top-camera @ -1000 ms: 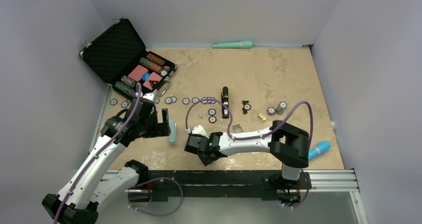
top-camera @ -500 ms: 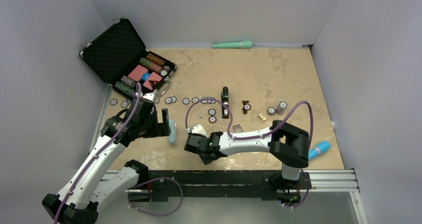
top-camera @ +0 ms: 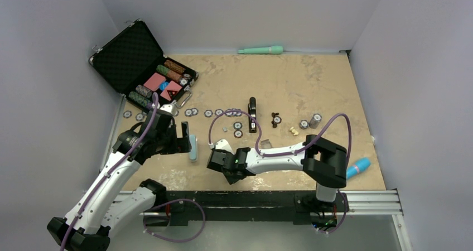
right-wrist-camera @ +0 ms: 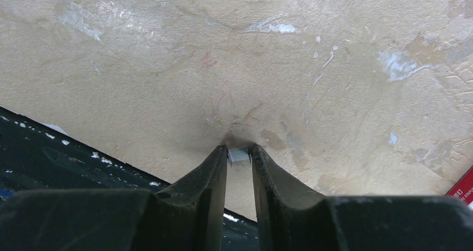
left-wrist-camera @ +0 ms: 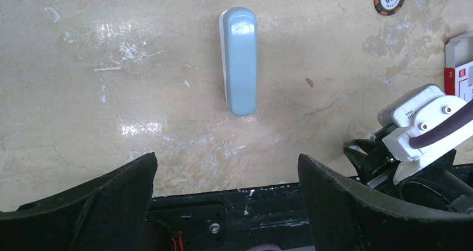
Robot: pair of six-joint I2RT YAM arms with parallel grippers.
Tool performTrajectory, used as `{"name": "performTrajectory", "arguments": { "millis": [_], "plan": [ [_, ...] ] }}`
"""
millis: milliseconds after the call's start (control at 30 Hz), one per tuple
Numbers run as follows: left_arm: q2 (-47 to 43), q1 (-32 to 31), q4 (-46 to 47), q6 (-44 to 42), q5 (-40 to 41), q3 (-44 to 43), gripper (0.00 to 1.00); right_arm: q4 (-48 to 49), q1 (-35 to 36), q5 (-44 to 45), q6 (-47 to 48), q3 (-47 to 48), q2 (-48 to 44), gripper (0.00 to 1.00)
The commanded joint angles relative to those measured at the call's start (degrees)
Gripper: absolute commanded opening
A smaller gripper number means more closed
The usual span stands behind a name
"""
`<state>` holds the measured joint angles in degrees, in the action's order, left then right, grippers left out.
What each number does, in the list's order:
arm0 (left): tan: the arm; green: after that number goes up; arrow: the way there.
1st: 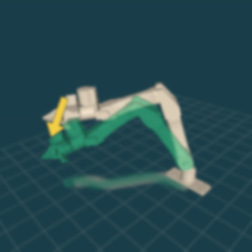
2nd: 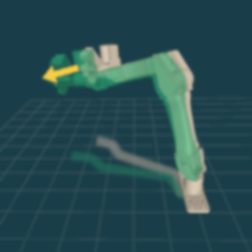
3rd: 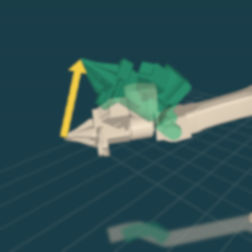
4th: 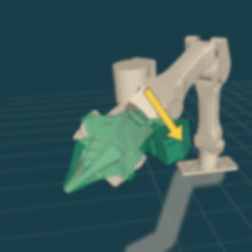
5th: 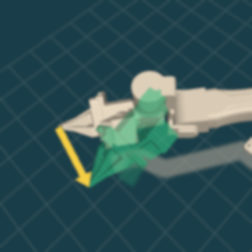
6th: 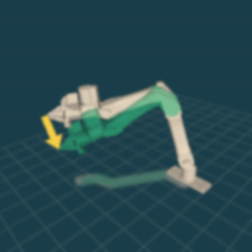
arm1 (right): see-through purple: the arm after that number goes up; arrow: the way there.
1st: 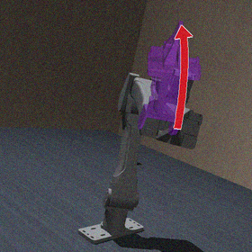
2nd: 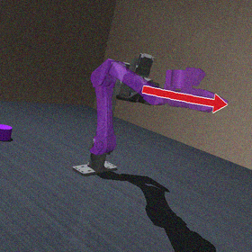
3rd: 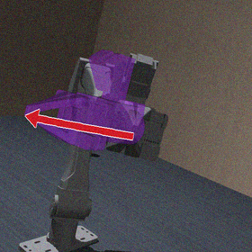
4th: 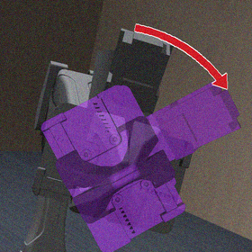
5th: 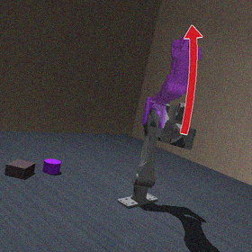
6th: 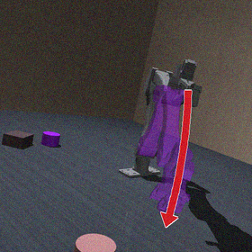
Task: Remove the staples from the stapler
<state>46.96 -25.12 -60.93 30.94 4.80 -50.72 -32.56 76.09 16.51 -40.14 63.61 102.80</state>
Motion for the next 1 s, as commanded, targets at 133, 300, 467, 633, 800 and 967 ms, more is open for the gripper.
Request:
{"name": "performTrajectory", "arguments": {
  "millis": [133, 300, 467, 633, 800, 967],
  "plan": [
    [-0.5, 0.4, 0.6, 0.7, 0.5, -0.9, 1.00, -5.0, -0.6, 1.7, -0.7, 1.0, -0.3, 0.26],
    [-0.3, 0.4, 0.6, 0.7, 0.3, -1.0, 1.00, -6.1, -0.6, 2.3, -0.6, 2.4, -0.3, 0.26],
    [-0.3, 0.4, 0.6, 0.7, 0.3, -0.9, 1.00, -6.8, -1.0, 2.5, -0.5, 3.5, -0.8, 0.26],
    [-0.4, 0.4, 0.6, 0.7, 0.3, -0.9, 1.00, -7.0, -2.2, 2.6, -0.1, 4.0, -1.3, 0.26],
    [-0.5, 0.4, 0.6, 0.7, 0.4, -0.9, 1.00, -6.6, -3.8, 1.9, 0.9, 4.1, -1.9, 0.27],
    [-0.5, 0.4, 0.6, 0.7, 0.5, -0.9, 1.00, -4.8, -3.8, -1.4, 0.7, 1.9, -2.3, 0.34]
  ]
}}
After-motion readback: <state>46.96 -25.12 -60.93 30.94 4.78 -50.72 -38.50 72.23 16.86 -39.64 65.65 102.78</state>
